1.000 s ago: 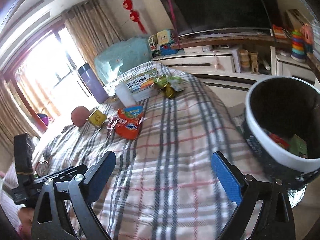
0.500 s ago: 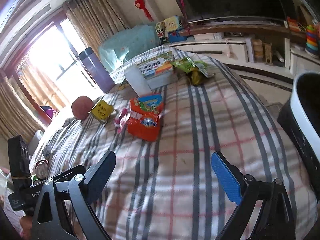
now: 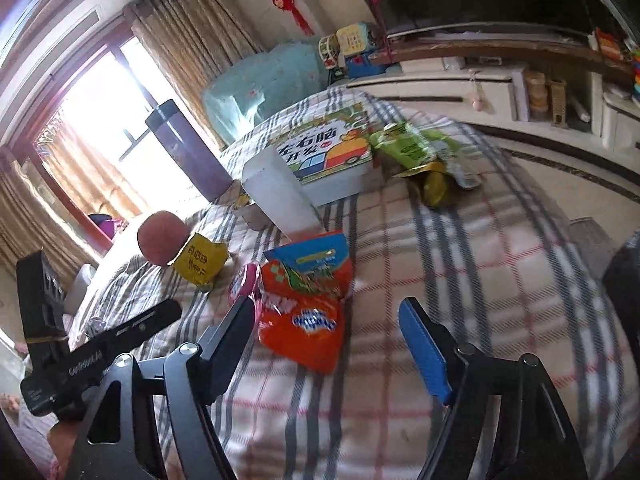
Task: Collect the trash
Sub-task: 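Grasp the yellow snack wrapper with the left tool while the right tool grasps the orange snack bag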
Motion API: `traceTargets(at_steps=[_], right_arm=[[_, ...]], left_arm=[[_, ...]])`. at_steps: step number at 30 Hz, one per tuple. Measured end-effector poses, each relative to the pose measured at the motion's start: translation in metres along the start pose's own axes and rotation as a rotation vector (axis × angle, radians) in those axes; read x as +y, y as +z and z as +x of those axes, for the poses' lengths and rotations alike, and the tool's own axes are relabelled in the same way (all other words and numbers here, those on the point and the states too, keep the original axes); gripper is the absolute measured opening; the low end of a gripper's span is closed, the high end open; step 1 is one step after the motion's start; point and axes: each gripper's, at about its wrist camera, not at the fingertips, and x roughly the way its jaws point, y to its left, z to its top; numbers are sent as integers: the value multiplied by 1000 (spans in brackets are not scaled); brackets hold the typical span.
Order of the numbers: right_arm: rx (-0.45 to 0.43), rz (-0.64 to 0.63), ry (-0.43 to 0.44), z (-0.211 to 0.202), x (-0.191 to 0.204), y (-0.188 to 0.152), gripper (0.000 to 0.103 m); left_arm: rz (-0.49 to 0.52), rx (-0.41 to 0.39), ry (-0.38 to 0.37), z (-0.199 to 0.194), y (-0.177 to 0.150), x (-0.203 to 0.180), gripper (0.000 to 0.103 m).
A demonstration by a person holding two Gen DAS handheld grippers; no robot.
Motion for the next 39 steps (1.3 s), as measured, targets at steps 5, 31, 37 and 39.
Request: traceTargets(at_steps=[5,31,37,39], right_arm=[[49,-19,27,23,6,4,54],[-39,8,-6,-41,-9,-40,45],[-53,-12,-52,-52,-8,-48,57],[-43,-5,-49,-50,-9,-47,67]], left_arm=[[-27,-10,4,29,13,8,85],[104,68,-215,-30,-61,-14,16],[116,107,-213,-23,-73,-12,17],[108,102,-207,-21,-73,-10,22]])
